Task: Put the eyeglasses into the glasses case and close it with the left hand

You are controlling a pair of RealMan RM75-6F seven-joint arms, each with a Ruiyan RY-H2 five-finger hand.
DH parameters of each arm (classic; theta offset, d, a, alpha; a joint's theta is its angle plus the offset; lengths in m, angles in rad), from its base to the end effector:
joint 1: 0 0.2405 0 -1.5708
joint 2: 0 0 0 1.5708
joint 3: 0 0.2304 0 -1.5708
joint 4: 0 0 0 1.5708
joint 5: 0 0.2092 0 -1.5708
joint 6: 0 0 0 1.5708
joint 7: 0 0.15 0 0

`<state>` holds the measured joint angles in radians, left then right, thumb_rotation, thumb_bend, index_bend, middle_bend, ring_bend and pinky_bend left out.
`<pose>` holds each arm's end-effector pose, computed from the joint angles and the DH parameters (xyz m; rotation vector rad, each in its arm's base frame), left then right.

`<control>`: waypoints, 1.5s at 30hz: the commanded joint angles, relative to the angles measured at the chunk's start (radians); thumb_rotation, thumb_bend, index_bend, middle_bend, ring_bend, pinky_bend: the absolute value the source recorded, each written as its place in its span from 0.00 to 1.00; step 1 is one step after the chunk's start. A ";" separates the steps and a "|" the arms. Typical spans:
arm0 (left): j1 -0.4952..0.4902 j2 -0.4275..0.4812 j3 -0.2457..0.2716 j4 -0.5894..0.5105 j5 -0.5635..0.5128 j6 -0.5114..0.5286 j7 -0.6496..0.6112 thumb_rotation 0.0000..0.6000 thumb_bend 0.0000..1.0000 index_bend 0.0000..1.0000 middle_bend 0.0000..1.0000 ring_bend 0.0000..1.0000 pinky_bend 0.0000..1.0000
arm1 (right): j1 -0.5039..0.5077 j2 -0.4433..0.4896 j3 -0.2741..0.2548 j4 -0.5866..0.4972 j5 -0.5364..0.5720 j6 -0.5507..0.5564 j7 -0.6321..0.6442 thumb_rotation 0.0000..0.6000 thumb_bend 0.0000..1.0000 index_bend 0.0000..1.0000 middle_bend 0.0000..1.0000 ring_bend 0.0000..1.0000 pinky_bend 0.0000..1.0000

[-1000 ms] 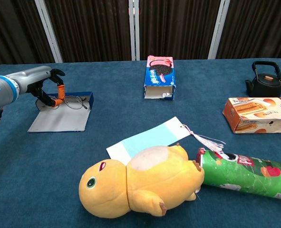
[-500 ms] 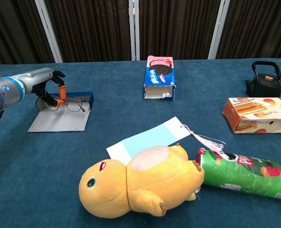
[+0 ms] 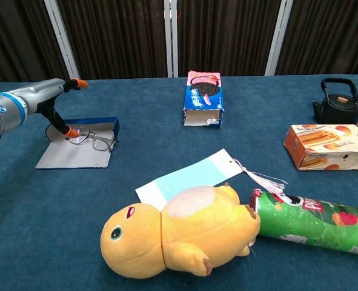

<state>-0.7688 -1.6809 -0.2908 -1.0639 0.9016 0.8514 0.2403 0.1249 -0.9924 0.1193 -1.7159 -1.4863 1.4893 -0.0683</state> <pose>-0.1935 0.3990 -0.0068 -1.5323 -1.1196 -0.8168 -0.2628 -0.2086 0.1870 1.3889 -0.7579 0.9199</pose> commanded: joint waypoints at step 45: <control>-0.133 -0.223 -0.031 0.312 0.035 -0.109 -0.028 1.00 0.00 0.00 0.00 0.00 0.00 | 0.003 -0.001 0.009 0.019 0.029 -0.012 0.007 1.00 0.00 0.00 0.00 0.00 0.00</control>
<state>-0.9021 -1.9006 -0.3191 -0.7600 0.9378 0.7469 0.2191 0.1284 -0.9937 0.1279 -1.6972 -1.4569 1.4772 -0.0614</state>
